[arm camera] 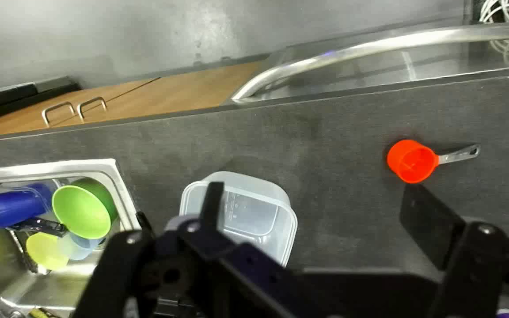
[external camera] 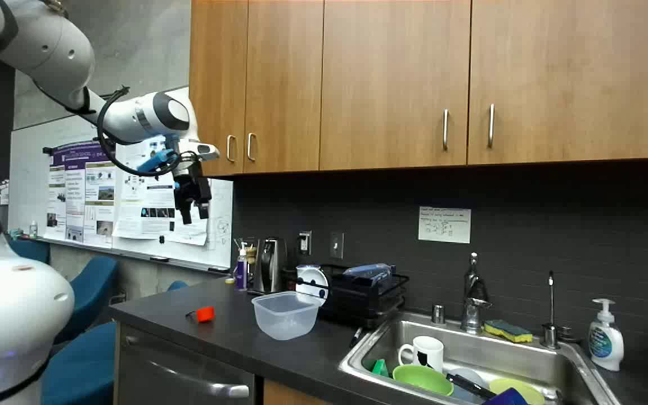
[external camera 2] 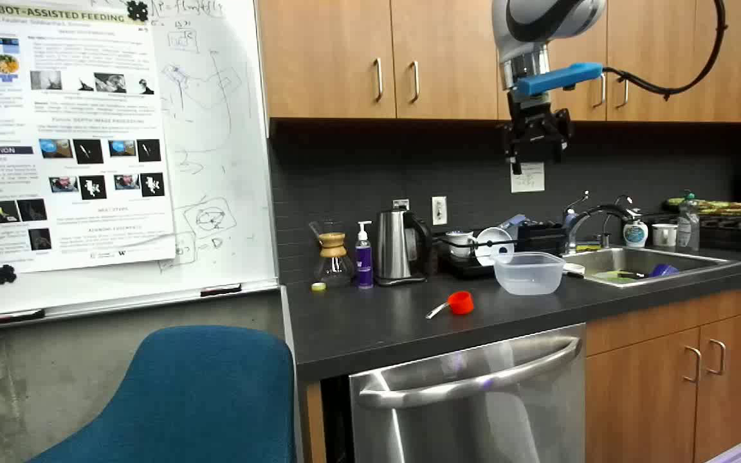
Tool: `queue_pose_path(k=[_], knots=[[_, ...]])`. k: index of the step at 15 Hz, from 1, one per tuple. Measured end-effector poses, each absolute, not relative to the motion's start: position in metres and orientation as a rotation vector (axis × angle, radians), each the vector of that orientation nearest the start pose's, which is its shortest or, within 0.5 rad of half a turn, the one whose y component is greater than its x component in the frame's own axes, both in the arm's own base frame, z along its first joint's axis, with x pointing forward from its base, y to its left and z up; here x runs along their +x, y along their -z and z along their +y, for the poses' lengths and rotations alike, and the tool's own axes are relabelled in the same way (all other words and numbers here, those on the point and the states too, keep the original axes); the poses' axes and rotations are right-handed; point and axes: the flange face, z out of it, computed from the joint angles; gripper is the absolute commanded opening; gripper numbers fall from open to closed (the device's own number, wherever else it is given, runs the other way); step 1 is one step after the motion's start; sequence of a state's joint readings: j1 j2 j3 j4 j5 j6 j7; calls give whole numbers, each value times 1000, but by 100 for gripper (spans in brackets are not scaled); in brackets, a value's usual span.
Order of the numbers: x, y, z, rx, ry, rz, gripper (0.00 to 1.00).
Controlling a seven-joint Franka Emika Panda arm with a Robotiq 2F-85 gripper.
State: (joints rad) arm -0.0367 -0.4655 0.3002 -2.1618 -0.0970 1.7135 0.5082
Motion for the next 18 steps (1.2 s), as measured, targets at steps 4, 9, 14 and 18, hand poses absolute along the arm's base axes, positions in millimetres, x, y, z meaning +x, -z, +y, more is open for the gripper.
queue_pose_path(k=[4,9,14,18], knots=[[402,-570,120,-3321,135,425,100],[408,-560,119,-3300,141,432,100],[408,-560,119,-3299,142,433,100],[407,-560,119,-3300,140,432,100]])
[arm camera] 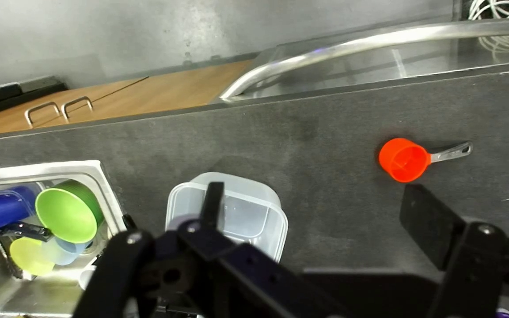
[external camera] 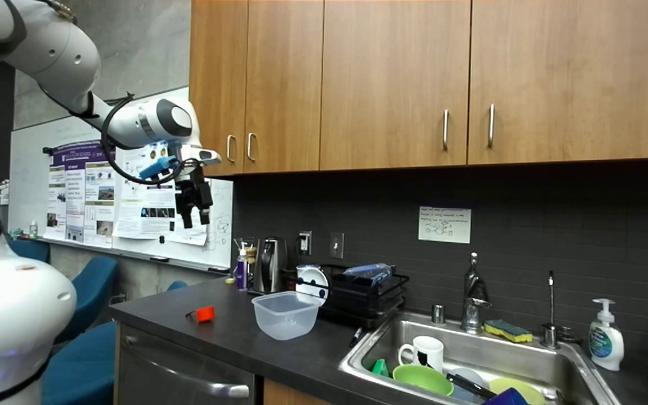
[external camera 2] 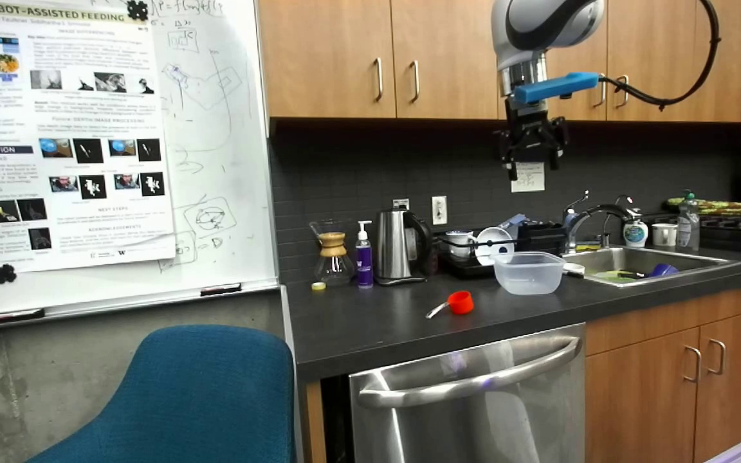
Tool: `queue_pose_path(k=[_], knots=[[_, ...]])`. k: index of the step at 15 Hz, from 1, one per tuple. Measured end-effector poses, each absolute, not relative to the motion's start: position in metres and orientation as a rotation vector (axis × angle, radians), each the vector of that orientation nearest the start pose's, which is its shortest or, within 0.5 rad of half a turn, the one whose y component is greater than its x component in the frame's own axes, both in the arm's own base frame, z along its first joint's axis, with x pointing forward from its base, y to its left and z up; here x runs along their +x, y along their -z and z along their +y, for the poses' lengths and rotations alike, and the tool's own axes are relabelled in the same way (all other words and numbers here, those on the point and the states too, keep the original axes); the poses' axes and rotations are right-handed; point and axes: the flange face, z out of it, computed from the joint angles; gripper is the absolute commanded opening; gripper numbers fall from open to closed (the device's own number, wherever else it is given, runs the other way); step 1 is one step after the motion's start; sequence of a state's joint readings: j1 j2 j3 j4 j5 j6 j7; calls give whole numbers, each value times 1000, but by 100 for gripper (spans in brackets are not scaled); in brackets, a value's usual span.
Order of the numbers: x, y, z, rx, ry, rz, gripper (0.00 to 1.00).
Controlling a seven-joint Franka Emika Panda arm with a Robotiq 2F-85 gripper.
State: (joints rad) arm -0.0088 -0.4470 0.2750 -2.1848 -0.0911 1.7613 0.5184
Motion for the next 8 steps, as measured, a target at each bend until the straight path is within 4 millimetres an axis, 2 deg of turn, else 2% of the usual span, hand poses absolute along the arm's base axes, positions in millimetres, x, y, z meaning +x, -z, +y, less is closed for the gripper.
queue_pose_path(k=[8], knots=[[415,-557,103,-3275,131,475,100]])
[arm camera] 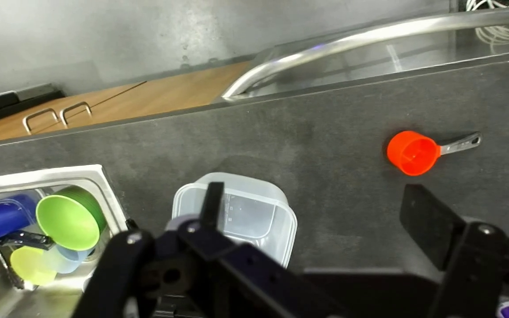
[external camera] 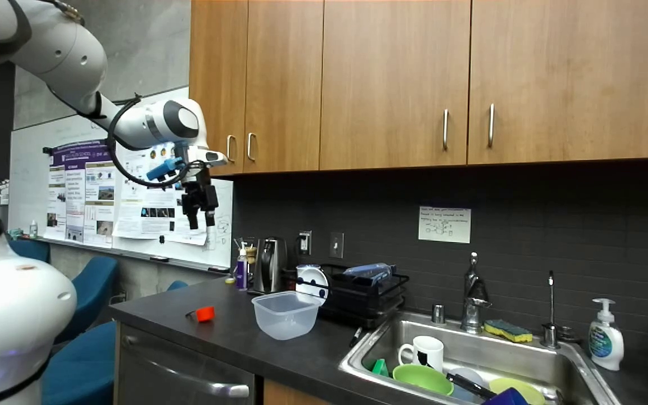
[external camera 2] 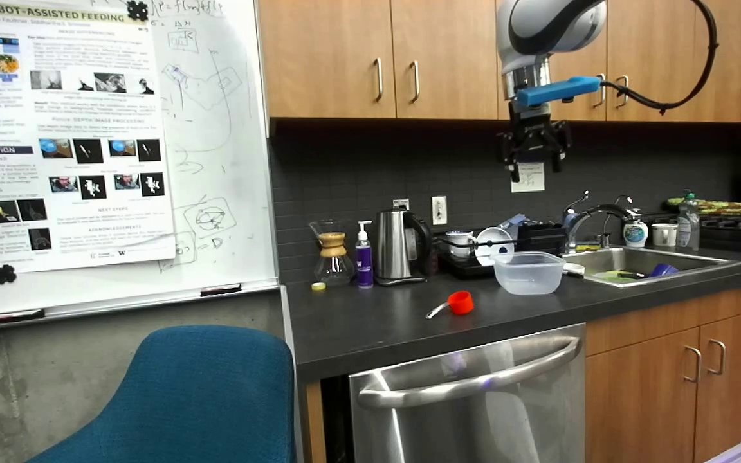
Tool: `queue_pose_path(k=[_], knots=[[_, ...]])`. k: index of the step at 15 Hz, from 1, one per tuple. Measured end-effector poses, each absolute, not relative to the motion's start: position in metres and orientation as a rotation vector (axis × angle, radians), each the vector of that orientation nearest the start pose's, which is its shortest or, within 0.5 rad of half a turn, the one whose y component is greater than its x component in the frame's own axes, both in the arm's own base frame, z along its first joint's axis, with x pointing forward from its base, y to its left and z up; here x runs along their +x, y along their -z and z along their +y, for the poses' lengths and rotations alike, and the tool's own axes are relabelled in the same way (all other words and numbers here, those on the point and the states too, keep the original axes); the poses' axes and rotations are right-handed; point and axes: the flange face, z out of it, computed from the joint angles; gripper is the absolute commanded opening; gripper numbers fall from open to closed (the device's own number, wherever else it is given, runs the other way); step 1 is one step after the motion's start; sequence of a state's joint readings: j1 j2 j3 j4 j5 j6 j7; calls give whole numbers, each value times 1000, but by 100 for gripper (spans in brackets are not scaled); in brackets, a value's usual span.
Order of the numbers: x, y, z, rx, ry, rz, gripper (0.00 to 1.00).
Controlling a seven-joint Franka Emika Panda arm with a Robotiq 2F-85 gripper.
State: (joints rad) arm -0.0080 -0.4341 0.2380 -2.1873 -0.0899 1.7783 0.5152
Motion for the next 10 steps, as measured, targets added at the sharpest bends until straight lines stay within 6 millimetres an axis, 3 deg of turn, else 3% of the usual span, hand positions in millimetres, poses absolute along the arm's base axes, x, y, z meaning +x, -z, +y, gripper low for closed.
queue_pose_path(k=[10], knots=[[427,-556,79,-3238,170,559,100]])
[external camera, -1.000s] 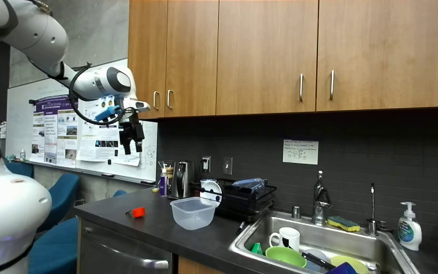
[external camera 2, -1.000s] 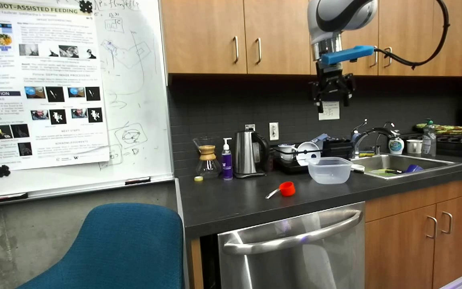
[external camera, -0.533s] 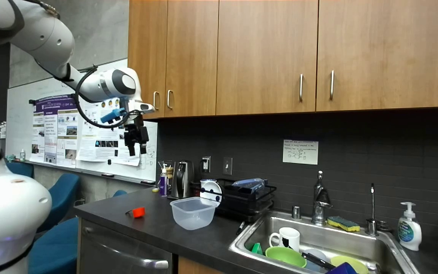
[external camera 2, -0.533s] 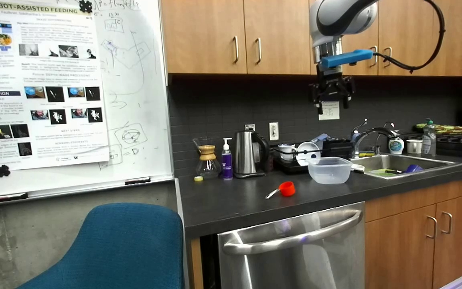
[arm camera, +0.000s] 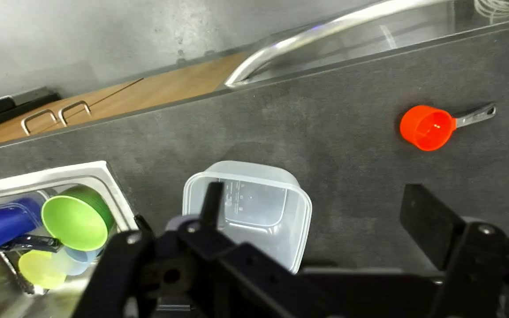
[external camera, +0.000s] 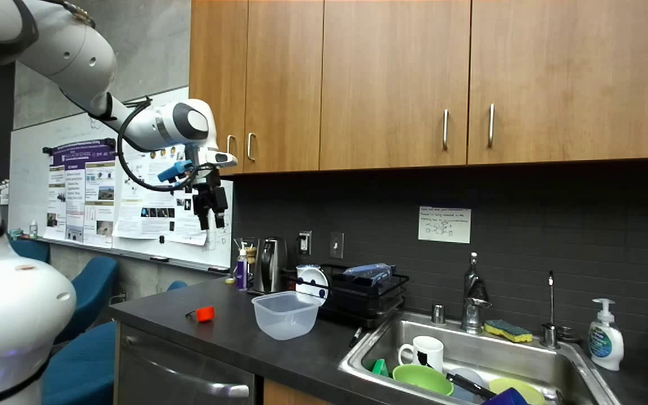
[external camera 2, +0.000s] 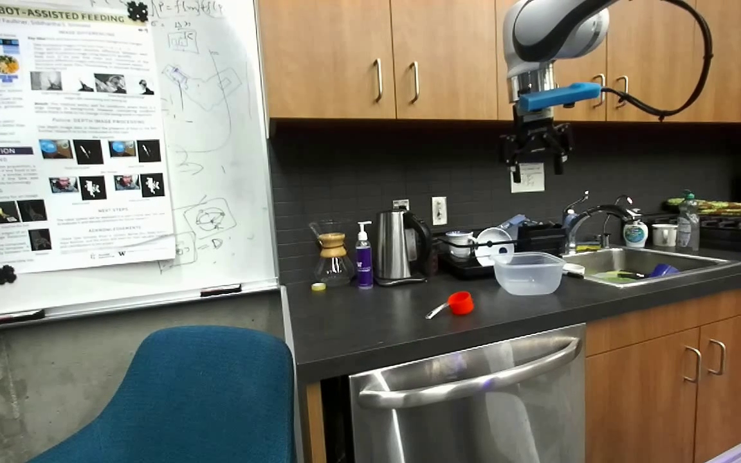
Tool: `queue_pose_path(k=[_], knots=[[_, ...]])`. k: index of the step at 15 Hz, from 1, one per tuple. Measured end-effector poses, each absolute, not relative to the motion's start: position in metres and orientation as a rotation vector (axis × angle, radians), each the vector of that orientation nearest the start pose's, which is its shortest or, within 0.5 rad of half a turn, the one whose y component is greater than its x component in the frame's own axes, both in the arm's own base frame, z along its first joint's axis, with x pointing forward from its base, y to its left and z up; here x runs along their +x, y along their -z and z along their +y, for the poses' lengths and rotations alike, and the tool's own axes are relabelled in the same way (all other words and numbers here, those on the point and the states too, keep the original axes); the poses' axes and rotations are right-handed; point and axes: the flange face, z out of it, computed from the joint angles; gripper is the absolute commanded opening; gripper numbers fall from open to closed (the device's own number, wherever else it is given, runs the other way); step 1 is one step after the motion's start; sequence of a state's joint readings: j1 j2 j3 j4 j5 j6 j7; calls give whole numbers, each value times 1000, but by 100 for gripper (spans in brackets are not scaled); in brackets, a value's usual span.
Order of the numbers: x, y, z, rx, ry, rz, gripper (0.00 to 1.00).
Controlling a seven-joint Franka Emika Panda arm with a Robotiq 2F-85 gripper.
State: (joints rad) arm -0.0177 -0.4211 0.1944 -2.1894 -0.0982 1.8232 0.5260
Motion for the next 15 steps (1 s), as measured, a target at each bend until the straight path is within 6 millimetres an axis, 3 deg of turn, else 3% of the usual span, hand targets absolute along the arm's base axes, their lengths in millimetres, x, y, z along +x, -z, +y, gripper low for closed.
queue_pose_path(k=[5,15], knots=[[419,-559,79,-3129,153,595,100],[406,-551,114,-3108,62,434,100]])
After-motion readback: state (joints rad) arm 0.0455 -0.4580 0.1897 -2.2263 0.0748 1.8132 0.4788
